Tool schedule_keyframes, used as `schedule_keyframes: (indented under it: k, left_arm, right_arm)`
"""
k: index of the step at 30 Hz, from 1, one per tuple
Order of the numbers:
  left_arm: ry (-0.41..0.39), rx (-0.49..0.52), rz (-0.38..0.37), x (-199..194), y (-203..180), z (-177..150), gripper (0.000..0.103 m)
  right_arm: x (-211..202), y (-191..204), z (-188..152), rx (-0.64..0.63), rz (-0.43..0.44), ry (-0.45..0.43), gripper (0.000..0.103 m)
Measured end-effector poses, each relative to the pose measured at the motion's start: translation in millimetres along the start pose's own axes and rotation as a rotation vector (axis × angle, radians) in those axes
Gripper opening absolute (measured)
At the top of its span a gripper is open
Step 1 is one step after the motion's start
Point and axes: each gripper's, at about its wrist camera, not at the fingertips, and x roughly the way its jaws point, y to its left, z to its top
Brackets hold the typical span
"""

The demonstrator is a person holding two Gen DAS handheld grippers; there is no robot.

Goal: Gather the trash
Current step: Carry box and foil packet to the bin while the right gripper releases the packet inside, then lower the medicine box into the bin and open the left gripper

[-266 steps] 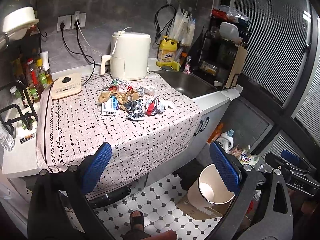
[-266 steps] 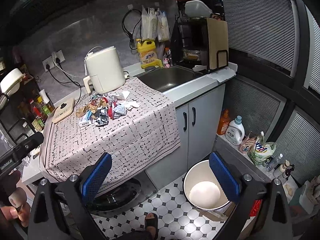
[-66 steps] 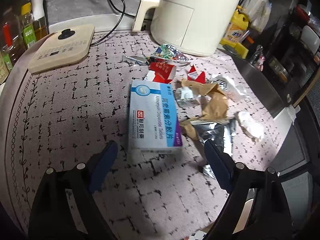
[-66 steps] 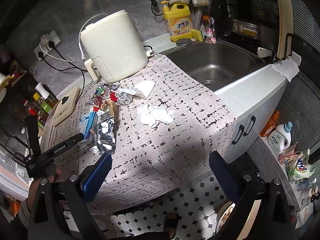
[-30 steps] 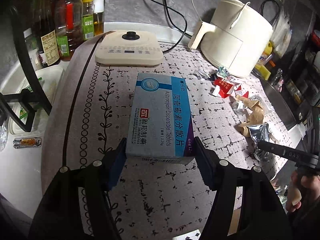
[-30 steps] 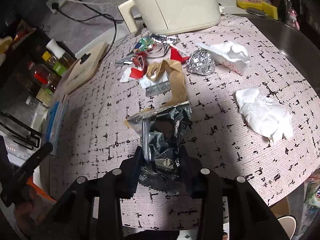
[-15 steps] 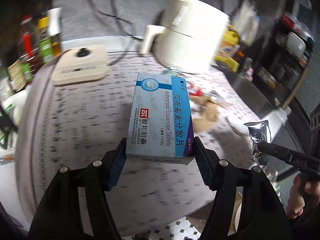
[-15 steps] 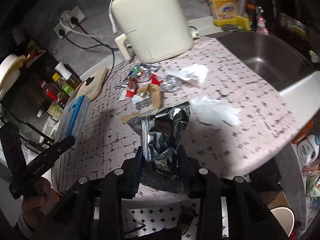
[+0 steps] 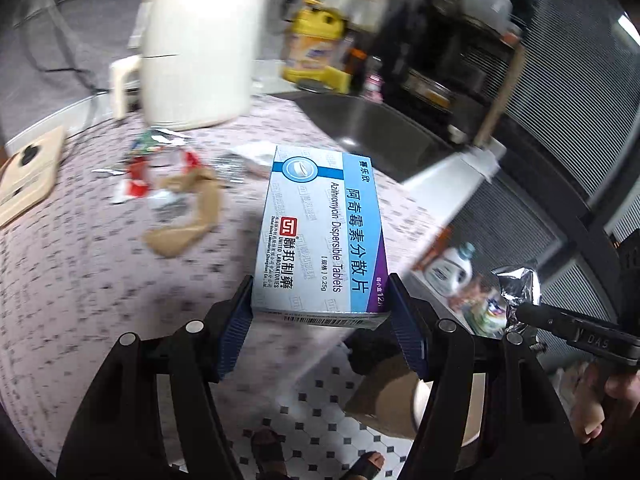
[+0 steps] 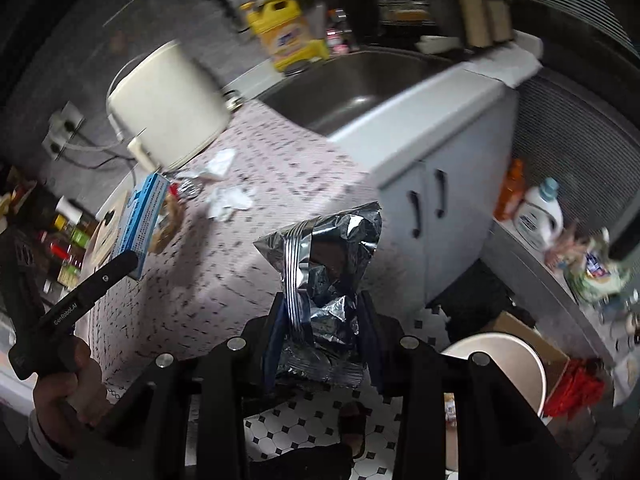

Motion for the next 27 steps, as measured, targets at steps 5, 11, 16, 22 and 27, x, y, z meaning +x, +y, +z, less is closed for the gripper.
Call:
schedule_keyframes:
  k: [5, 11, 16, 22, 27]
  left_arm:
    - [0.036, 0.075, -0.058, 15.0, -56.1, -7.2, 0.065]
    - [0.083, 0.13, -0.103, 28.1, -106.5, -23.9, 0.065]
    - [0.114, 0.148, -0.121, 35.1, -135.9, -40.7, 0.065]
    - [0.138, 0.141, -0.117, 36.1, -158.0, -62.7, 0.065]
    - [0.165, 0.122, -0.093, 36.4, -165.5, -82.0, 0.065]
  right_arm:
    - [-26.5, -53.8, -16.6, 0.092, -0.049, -0.027, 0.037]
    - [-42.8, -102.7, -40.5, 0.152, -0.093, -0.016, 0.038]
    - [-42.8, -137.2, -61.6, 0.182, -0.121, 0.029, 0.039]
    - [-33.5, -170.6, -84.1, 0.194, -0.151, 0.101, 0.046]
    - [-26.5, -187.4, -94.2, 0.181, -0.167, 0.124, 0.066]
